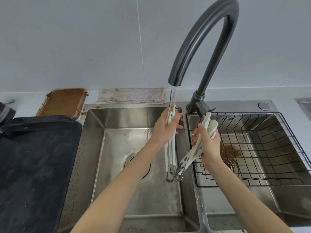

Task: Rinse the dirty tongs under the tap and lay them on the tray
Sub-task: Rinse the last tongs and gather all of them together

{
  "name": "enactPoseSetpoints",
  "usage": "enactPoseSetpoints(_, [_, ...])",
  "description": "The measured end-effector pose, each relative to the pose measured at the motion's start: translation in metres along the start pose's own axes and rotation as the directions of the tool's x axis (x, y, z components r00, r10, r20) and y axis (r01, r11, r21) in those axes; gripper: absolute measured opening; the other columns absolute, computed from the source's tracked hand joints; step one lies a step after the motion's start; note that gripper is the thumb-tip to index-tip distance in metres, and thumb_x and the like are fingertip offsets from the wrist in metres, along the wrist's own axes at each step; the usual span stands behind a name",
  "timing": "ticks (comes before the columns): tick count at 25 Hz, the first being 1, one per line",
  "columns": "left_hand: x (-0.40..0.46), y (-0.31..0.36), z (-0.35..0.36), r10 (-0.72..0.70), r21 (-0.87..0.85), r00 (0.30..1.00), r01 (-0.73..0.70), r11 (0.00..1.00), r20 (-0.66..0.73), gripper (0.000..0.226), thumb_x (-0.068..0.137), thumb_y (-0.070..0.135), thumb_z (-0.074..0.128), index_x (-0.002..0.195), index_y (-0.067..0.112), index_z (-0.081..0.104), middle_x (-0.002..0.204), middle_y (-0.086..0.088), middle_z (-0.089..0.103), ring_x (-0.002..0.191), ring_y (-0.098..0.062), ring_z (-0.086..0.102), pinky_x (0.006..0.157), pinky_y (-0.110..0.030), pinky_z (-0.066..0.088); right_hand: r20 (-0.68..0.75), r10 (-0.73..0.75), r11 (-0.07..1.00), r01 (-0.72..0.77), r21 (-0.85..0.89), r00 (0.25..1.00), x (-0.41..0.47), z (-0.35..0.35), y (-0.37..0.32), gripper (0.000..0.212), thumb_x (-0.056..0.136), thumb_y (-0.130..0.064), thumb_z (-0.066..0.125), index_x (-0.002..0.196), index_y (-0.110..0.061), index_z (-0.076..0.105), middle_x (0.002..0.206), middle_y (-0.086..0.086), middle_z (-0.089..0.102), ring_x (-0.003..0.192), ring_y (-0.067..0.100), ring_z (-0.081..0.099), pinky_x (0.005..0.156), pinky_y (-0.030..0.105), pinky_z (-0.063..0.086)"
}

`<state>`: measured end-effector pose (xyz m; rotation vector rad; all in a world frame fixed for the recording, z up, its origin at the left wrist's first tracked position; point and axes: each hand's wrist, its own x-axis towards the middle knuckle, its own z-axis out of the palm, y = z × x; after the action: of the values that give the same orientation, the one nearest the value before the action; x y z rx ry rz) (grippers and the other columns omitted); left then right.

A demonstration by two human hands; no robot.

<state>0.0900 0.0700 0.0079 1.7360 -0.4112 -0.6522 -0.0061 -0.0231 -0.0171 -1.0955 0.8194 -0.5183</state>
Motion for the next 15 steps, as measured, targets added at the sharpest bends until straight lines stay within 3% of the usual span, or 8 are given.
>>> enactPoseSetpoints(3, [-0.004, -0.002, -0.002, 0.075, 0.001, 0.997, -0.075, 0.997, -0.02, 0.046, 0.097, 0.02, 0.043, 0.142, 0.025, 0.034, 0.109, 0.01, 0.054, 0.061, 0.007, 0.063, 0.059, -0.007, 0.051, 0.005, -0.043, 0.999, 0.043, -0.021, 0.999, -0.003, 0.002, 0.0, 0.013, 0.089, -0.016, 0.058, 0.087, -0.026, 0.052, 0.051, -0.006, 0.055, 0.04, 0.007, 0.045, 0.049, 0.026, 0.04])
enactPoseSetpoints(7, [-0.009, -0.006, 0.0, 0.134, 0.028, 0.988, -0.132, 0.991, -0.08, 0.046, 0.096, 0.014, 0.044, 0.14, 0.025, 0.038, 0.097, 0.012, 0.055, 0.059, 0.01, 0.062, 0.06, -0.01, 0.053, 0.019, -0.067, 0.996, 0.068, -0.051, 0.998, -0.008, 0.001, 0.001, 0.015, 0.09, -0.016, 0.058, 0.089, -0.03, 0.052, 0.05, -0.008, 0.053, 0.042, 0.007, 0.044, 0.05, 0.026, 0.041])
enactPoseSetpoints(10, [-0.014, -0.011, -0.003, 0.134, -0.051, 0.985, -0.14, 0.989, -0.11, 0.044, 0.092, 0.011, 0.05, 0.133, 0.023, 0.04, 0.087, 0.013, 0.057, 0.057, 0.005, 0.062, 0.055, -0.011, 0.051, 0.015, -0.041, 0.997, 0.042, -0.07, 0.999, -0.008, 0.001, 0.0, 0.011, 0.09, -0.017, 0.057, 0.085, -0.026, 0.054, 0.049, -0.007, 0.053, 0.04, 0.007, 0.043, 0.05, 0.026, 0.039])
enactPoseSetpoints(12, [-0.02, -0.017, -0.008, 0.091, -0.149, 0.989, -0.109, 0.983, -0.12, 0.042, 0.09, 0.012, 0.057, 0.126, 0.028, 0.039, 0.085, 0.011, 0.06, 0.061, 0.0, 0.063, 0.059, -0.012, 0.051, -0.002, -0.009, 0.997, 0.009, -0.071, 1.0, -0.007, 0.005, -0.001, 0.009, 0.09, -0.017, 0.057, 0.083, -0.023, 0.054, 0.051, -0.006, 0.053, 0.037, 0.005, 0.043, 0.047, 0.024, 0.039])
enactPoseSetpoints(15, [-0.028, -0.024, -0.016, -0.046, -0.272, 0.991, 0.01, 0.962, -0.124, 0.021, 0.087, 0.016, 0.062, 0.104, 0.025, 0.053, 0.084, 0.004, 0.064, 0.061, 0.001, 0.065, 0.063, -0.018, 0.055, 0.006, 0.033, 0.996, -0.033, -0.081, 0.999, -0.006, 0.015, -0.002, 0.011, 0.09, -0.018, 0.057, 0.08, -0.021, 0.056, 0.056, -0.003, 0.052, 0.034, 0.005, 0.043, 0.041, 0.02, 0.039])
